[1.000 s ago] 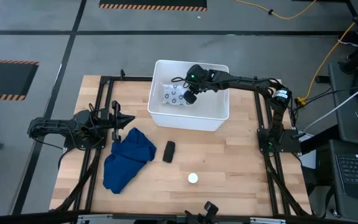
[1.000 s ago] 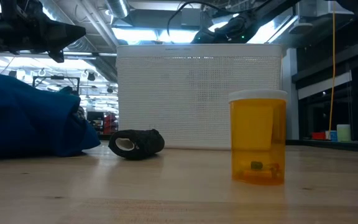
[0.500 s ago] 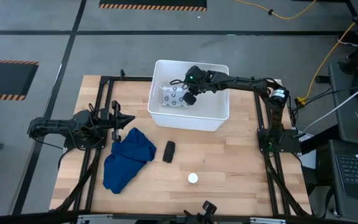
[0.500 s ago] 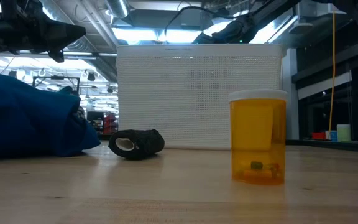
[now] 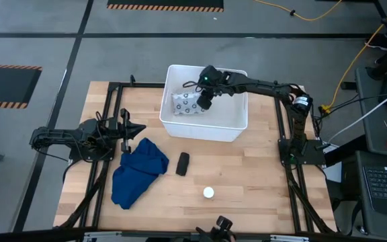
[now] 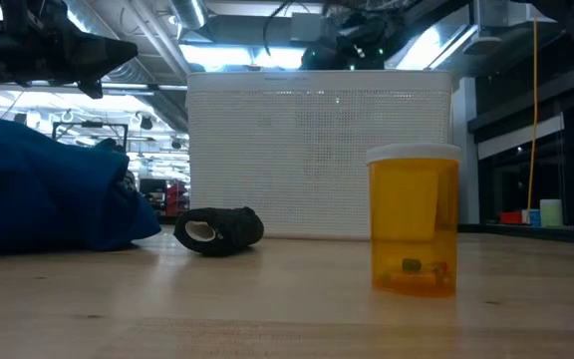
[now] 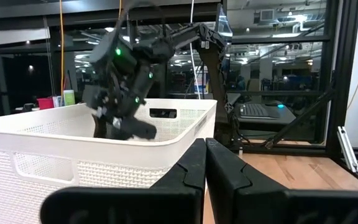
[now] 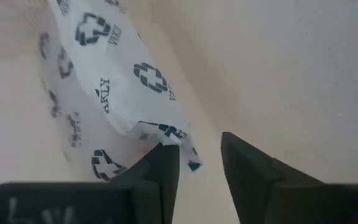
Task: Pick & place medical supplies in basket/bin
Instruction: Put the mailer bag into the white bin, then put the blue cloth into the white bin
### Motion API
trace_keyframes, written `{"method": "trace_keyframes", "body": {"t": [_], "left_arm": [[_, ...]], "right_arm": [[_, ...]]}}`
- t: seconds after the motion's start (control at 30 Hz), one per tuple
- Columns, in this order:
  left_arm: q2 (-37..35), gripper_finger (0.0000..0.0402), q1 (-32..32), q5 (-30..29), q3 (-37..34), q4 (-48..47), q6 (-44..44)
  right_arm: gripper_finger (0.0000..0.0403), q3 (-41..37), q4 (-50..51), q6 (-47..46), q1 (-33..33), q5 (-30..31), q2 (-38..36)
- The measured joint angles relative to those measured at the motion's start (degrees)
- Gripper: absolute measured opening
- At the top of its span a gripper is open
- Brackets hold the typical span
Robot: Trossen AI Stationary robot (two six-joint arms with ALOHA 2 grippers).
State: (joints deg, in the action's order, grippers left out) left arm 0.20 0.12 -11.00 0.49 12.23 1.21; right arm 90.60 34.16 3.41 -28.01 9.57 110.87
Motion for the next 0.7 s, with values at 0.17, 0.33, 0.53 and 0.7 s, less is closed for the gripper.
{"method": "trace_keyframes", "body": {"t": [0.17,0.33,0.53,0.7], "left_arm": [[0.0,0.0008,0.0,0.0,0.0,0.0,0.0],[0.0,0.0013,0.0,0.0,0.0,0.0,0.0],[0.0,0.0015,0.0,0.0,0.0,0.0,1.0],[0.0,0.0015,0.0,0.0,0.0,-0.1,2.0]], "right_arm": [[0.0125,6.6,6.1,0.1,0.0,0.0,-0.1],[0.0126,8.3,6.2,0.6,0.1,0.0,-0.1],[0.0107,8.2,6.8,3.0,0.7,0.0,-2.3],[0.0026,8.2,9.4,4.8,4.2,3.9,-8.3]]}}
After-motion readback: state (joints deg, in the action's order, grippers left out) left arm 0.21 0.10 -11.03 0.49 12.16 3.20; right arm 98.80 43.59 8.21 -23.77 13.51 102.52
